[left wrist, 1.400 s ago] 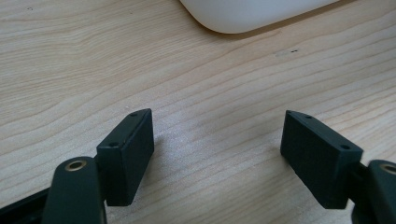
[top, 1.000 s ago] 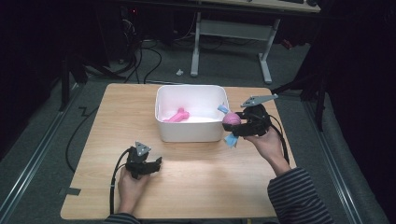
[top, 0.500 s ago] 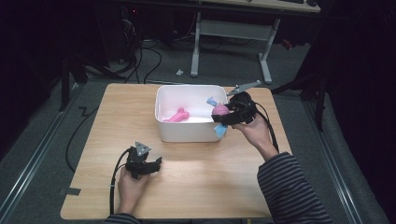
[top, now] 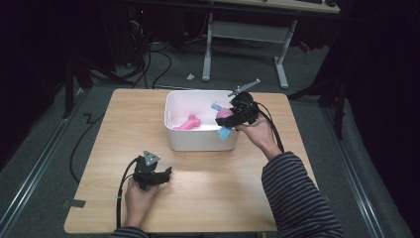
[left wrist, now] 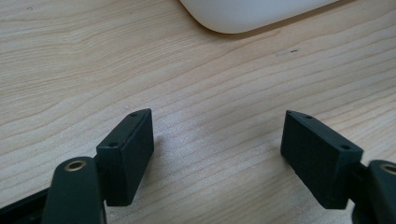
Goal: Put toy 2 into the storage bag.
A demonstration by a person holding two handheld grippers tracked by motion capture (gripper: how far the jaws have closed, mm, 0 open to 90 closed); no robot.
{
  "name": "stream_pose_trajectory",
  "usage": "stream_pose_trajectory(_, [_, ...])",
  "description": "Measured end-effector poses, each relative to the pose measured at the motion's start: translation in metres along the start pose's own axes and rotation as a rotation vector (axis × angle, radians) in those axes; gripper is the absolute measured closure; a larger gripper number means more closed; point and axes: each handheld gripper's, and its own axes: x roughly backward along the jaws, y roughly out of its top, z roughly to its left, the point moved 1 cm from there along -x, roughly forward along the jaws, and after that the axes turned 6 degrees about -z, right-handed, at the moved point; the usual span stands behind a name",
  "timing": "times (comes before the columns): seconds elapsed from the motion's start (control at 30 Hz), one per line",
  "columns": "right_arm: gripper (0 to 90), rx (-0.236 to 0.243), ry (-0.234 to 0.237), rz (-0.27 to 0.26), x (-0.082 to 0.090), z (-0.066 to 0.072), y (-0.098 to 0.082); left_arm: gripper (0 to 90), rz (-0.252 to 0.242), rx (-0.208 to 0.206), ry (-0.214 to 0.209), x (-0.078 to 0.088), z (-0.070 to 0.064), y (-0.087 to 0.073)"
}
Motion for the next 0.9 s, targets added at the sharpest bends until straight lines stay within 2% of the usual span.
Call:
stream_pose_trajectory(0.27, [33.2, -0.008, 0.017, 0.057, -0.016, 0.001, 0.0, 25.9, -0.002, 0.002, 0.0, 0.0, 0.0, 0.0])
stream_pose_trajectory(0.9, [33.0, -0.064, 0.063, 0.13, -0.036, -0.007, -0.002, 25.9, -0.001, 0.001, -0.001, 0.0, 0.0, 0.0])
